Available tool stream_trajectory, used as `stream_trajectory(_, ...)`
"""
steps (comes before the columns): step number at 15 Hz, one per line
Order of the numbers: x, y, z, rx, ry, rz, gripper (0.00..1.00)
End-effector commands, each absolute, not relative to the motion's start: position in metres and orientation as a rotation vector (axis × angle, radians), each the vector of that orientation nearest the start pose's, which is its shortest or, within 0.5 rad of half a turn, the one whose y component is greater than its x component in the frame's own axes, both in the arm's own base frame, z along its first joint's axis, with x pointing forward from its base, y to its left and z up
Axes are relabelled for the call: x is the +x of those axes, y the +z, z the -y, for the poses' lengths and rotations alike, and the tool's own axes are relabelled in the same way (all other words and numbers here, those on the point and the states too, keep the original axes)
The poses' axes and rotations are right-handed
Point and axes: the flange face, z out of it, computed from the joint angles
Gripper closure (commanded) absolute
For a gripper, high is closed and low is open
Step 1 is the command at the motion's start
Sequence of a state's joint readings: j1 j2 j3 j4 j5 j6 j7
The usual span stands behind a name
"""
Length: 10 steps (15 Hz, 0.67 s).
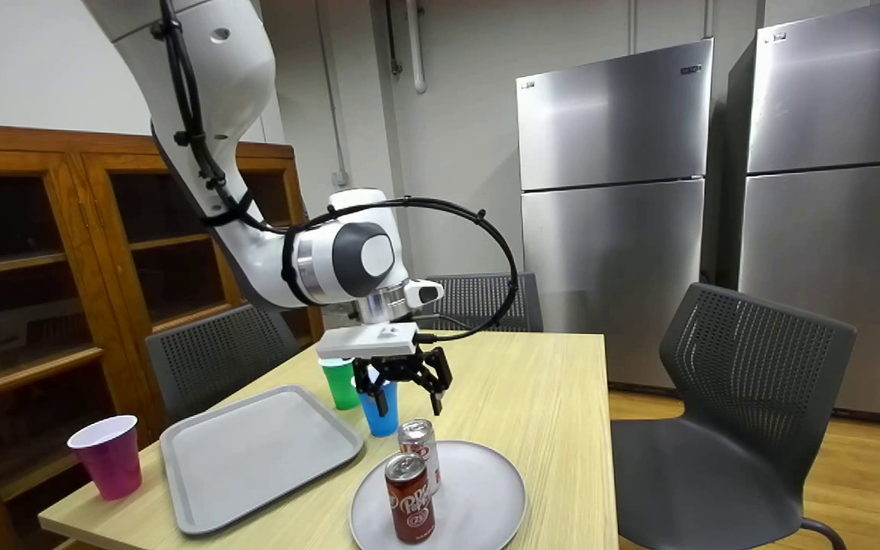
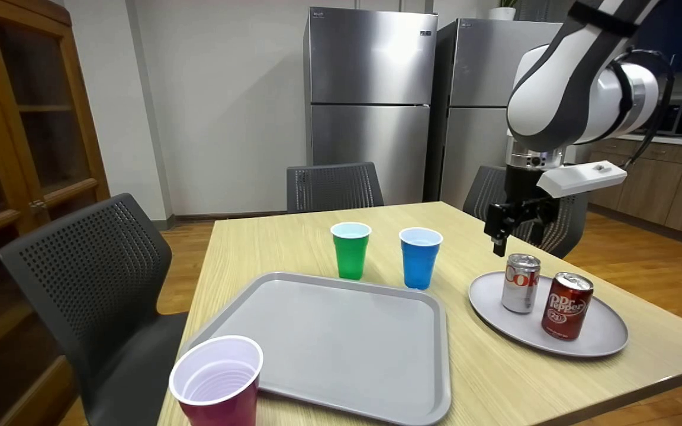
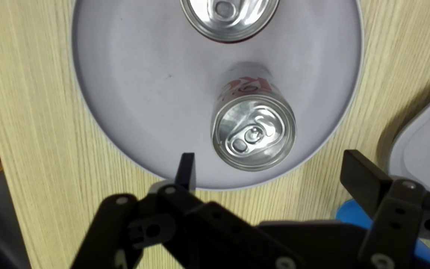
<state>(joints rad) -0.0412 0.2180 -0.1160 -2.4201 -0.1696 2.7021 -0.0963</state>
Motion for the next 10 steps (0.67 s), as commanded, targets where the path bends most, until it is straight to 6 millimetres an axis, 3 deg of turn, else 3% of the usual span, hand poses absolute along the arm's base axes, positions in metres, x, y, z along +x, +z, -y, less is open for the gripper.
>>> stream_trajectory(1,0.497,0.221,0.077,-3.263,-0.100,0.168,0.00)
stream_trajectory(10,0.490,0.208,0.084,-3.276,-0.063,0.187,0.00)
